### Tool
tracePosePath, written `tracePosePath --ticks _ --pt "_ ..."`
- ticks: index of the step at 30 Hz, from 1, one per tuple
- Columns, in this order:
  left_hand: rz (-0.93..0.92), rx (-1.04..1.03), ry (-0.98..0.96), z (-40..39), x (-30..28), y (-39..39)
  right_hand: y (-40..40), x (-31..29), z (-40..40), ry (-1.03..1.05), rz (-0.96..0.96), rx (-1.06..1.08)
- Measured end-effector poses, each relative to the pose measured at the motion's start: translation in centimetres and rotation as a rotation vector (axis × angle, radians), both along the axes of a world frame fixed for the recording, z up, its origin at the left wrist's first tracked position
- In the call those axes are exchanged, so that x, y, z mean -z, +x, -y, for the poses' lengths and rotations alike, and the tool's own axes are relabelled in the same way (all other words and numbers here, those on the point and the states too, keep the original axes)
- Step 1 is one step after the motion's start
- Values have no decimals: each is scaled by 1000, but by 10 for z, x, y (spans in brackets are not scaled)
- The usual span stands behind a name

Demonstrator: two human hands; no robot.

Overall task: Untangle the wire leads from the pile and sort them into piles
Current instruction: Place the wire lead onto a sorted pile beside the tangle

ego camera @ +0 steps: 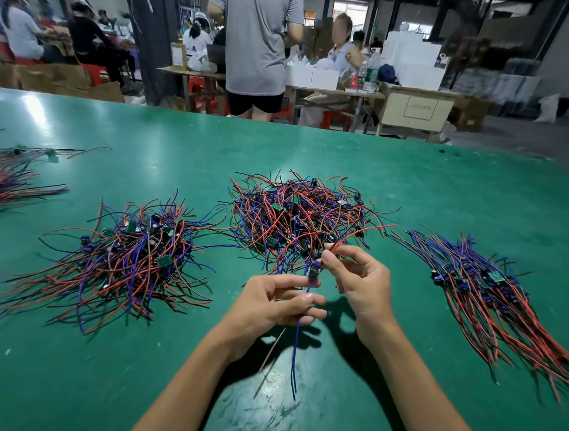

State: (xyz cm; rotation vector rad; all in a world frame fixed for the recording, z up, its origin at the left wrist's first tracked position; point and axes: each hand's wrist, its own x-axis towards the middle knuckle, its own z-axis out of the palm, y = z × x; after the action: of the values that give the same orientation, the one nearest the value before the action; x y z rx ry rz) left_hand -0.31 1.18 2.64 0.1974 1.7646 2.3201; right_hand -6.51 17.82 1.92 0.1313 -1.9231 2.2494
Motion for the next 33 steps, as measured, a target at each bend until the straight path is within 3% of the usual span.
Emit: tracePosePath --ticks 13,22,33 --pt "30 188 59 2 4 -3 -4 3 -4 33 15 1" --pt "37 188 -19 3 4 -3 -3 -4 -4 12 -108 94" --pt "8 -67 -106 -4 5 -2 0 -5 -6 -12 -101 51"
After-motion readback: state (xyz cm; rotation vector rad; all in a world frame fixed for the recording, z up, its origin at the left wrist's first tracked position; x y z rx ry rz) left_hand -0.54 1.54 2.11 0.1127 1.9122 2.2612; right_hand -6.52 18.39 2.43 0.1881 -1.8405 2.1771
